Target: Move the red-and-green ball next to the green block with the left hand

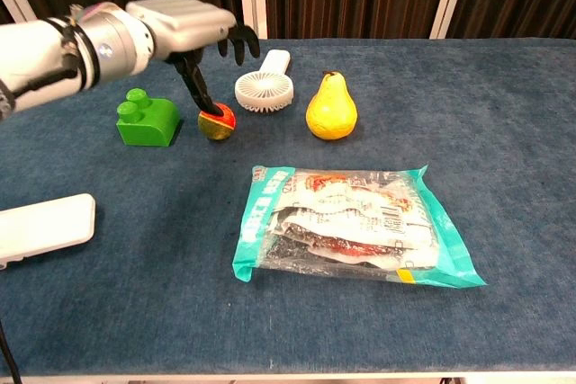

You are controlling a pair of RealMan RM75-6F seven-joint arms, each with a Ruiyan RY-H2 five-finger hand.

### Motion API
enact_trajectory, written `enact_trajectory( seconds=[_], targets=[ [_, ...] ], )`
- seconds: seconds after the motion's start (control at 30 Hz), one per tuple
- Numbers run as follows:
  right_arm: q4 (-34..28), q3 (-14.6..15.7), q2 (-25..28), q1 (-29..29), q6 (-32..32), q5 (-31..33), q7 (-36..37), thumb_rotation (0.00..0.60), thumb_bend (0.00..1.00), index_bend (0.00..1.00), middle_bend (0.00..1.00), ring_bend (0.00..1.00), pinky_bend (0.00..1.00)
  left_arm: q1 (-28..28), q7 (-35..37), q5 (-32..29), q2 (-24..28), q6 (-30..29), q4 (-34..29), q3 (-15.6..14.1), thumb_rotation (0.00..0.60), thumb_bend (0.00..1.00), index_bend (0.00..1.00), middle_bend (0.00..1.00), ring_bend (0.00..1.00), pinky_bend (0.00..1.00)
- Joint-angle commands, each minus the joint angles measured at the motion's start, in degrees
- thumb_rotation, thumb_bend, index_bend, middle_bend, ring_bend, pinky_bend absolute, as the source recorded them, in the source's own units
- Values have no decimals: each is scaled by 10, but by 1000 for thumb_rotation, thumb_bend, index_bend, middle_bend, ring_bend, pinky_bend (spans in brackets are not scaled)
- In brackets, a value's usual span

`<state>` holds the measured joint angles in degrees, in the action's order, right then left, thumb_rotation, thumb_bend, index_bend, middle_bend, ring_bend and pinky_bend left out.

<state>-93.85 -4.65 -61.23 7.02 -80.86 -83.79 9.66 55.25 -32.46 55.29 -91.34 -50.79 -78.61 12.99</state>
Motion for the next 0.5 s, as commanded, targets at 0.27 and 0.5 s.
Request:
enact_trajectory(
  seconds=[0.27,0.5],
  targets=[
    [15,-3,1,0,5,7,25,600,135,80,140,14,157,-168,123,-11,181,-149,-146,-3,600,32,209,241,222,271],
    [13,-4,-1,1,1,0,21,600,135,80,140,14,157,-282,180,67,224,-252,-160,-72,600,30,210,241,206,203]
  ],
)
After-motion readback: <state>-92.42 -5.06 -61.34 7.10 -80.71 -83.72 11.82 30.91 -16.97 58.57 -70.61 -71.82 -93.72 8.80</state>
